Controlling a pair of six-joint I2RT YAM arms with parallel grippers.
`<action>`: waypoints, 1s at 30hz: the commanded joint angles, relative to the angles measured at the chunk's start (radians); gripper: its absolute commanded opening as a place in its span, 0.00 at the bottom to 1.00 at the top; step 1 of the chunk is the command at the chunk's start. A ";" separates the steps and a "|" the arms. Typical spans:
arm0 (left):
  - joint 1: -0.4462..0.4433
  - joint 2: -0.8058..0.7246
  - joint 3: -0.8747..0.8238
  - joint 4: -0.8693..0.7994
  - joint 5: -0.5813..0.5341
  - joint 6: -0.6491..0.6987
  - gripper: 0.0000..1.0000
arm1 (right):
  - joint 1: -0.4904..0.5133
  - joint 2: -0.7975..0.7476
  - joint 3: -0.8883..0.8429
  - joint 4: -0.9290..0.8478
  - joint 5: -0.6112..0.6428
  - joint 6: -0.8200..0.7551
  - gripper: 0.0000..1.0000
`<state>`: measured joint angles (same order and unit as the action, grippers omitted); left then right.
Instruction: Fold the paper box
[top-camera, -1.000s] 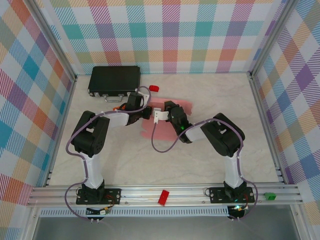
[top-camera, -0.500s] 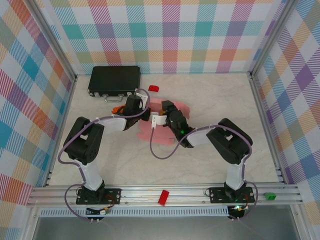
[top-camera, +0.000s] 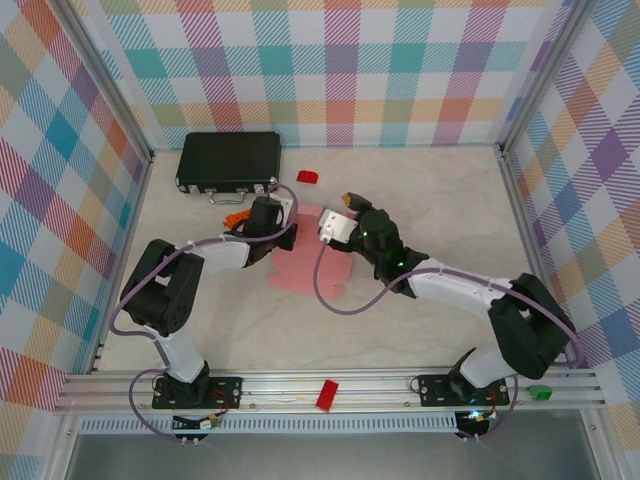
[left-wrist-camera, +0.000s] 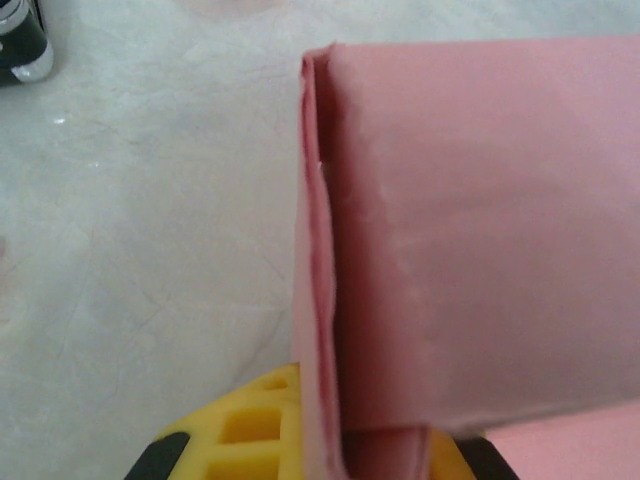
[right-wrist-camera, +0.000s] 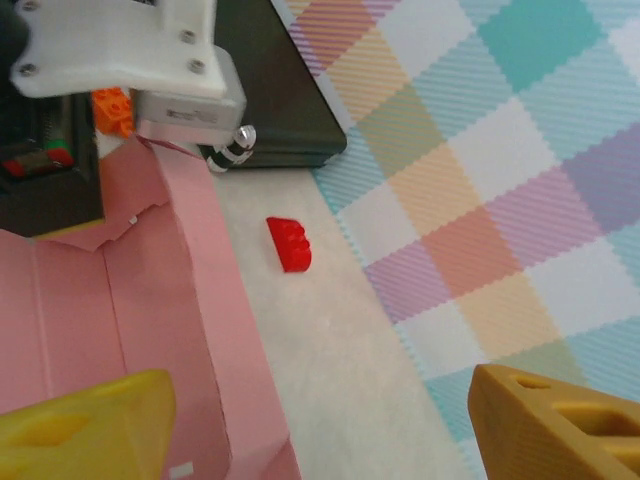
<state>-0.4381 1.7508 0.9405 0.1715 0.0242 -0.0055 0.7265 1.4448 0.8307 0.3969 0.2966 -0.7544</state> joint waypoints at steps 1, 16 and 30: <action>-0.013 -0.072 -0.025 -0.075 -0.009 -0.019 0.02 | -0.103 -0.064 0.067 -0.283 -0.060 0.361 0.77; -0.027 -0.102 -0.099 -0.049 -0.015 -0.081 0.03 | -0.439 0.069 0.140 -0.540 -0.312 0.614 0.68; -0.033 -0.099 -0.109 -0.018 -0.024 -0.117 0.03 | -0.432 0.322 0.338 -0.692 -0.544 0.575 0.59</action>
<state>-0.4580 1.6756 0.8398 0.1238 0.0059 -0.1062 0.2874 1.7458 1.1267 -0.2337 -0.1654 -0.1654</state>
